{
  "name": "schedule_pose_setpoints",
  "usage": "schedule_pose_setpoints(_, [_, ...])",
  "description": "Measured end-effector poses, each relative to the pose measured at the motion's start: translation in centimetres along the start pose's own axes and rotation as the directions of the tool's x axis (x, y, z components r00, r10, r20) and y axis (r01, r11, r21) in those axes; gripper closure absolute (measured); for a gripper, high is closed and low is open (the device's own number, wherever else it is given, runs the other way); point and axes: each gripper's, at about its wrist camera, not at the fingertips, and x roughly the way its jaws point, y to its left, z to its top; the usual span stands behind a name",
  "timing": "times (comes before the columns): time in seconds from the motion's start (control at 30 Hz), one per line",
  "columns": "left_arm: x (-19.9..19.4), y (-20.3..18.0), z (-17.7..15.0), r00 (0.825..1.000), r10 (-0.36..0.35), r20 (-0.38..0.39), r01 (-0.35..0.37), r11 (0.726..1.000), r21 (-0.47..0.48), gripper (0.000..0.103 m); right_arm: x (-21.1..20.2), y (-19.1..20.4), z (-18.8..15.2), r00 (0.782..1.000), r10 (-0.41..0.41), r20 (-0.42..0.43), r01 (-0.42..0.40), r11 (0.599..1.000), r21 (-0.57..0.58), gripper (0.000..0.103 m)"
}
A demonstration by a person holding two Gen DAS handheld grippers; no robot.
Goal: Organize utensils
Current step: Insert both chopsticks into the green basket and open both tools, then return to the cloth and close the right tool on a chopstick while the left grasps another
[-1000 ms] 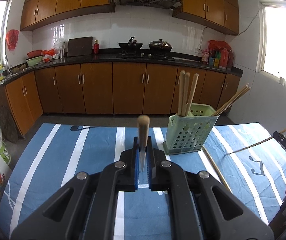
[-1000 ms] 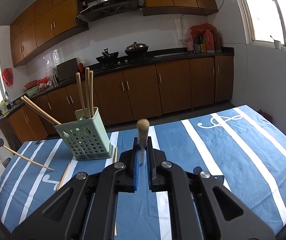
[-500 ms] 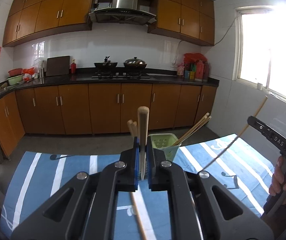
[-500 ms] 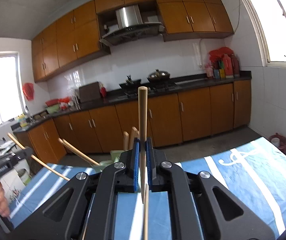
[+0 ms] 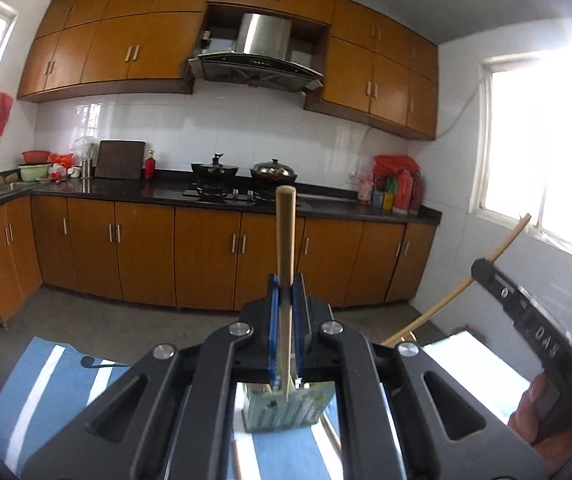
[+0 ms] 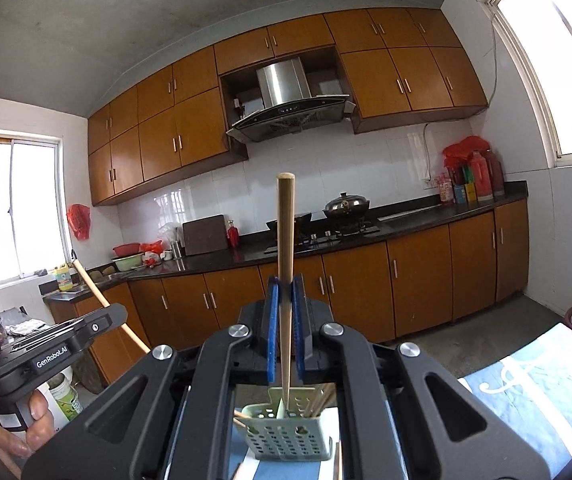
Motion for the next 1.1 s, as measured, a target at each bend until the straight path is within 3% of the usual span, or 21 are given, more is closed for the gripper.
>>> schedule_pose_setpoints(0.2, [2.8, 0.4, 0.4, 0.996, 0.062, 0.067, -0.061, 0.998, -0.020, 0.096, 3.4, -0.4, -1.2, 0.999, -0.019, -0.049, 0.019, 1.000, 0.012, 0.096])
schedule_pose_setpoints(0.4, [6.1, 1.3, -1.3, 0.998, 0.055, -0.004, -0.055, 0.997, -0.061, 0.096, 5.9, -1.3, -3.3, 0.990, -0.028, -0.140, 0.034, 0.998, 0.045, 0.096])
schedule_pose_setpoints(0.63, [8.1, 2.2, -3.3, 0.996, 0.059, -0.062, -0.063, 0.996, -0.064, 0.096, 6.8, -1.7, -4.6, 0.982, -0.021, -0.187, 0.033, 0.998, 0.062, 0.096])
schedule_pose_setpoints(0.87, [8.4, 2.7, -3.8, 0.994, 0.058, -0.096, -0.065, 0.995, -0.072, 0.095, 6.9, -1.7, -4.8, 0.979, -0.018, -0.202, 0.033, 0.997, 0.071, 0.095])
schedule_pose_setpoints(1.1, [7.0, 3.0, -3.2, 0.994, 0.070, -0.085, -0.076, 0.994, -0.074, 0.085, 5.9, -1.7, -4.3, 0.980, -0.027, -0.198, 0.039, 0.998, 0.056, 0.093])
